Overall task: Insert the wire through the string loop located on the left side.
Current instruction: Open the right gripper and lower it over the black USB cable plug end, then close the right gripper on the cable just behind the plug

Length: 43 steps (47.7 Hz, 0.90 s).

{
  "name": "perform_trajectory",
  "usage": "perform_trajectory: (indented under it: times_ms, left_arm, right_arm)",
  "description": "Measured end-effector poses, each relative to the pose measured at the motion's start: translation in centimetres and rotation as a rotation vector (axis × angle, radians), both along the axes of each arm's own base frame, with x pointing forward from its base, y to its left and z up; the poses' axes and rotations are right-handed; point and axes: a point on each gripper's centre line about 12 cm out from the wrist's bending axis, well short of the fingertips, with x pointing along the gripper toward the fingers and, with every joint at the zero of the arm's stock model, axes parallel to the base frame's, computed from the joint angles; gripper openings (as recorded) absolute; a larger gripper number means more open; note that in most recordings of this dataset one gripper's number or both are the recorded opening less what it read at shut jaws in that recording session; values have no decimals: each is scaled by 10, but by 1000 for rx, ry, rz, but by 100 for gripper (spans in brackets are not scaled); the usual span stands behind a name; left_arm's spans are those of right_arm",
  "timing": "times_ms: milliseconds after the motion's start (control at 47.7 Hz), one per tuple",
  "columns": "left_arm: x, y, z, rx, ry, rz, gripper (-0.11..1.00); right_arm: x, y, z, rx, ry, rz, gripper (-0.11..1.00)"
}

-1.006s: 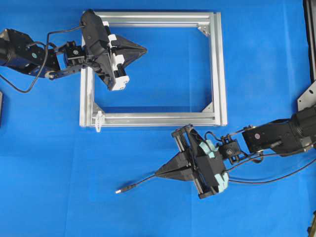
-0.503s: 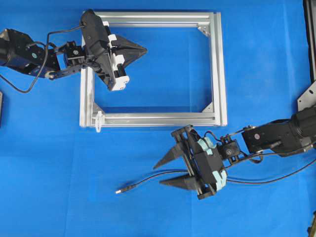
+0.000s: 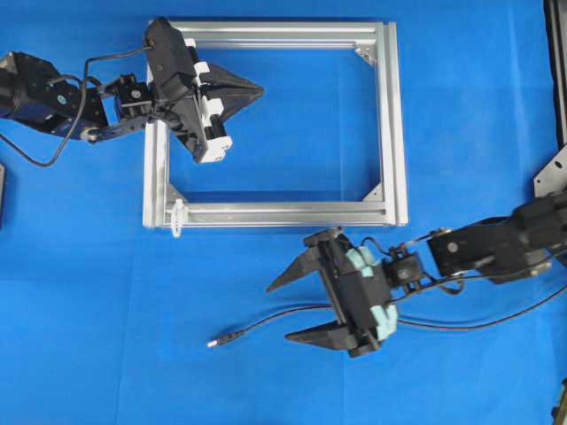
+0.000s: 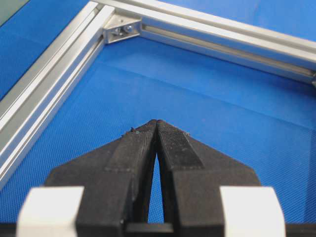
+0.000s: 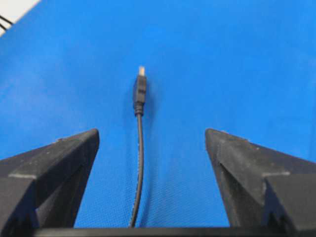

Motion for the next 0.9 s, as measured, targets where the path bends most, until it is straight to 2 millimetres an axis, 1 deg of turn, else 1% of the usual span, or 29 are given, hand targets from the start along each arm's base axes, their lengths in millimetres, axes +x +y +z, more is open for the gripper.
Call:
perform_trajectory:
  times_ms: [168, 398, 566, 671, 796, 901]
  left_arm:
    - [0, 0, 0, 0, 0, 0, 0]
    - [-2, -1, -1, -3, 5, -1, 0]
    - [-3, -1, -3, -3, 12, -2, 0]
    - [-3, -1, -3, -3, 10, -2, 0]
    - [-3, -1, -3, -3, 12, -2, 0]
    - [-3, -1, -3, -3, 12, -3, 0]
  right_arm:
    - [13, 3, -18, 22, 25, -12, 87]
    - [27, 8, -34, 36, 45, -17, 87]
    - [33, 10, -45, 42, 60, -21, 87]
    - [34, 11, -48, 46, 66, -24, 87]
    - [35, 11, -47, 49, 61, -23, 85]
    - [35, 11, -46, 52, 52, -23, 76]
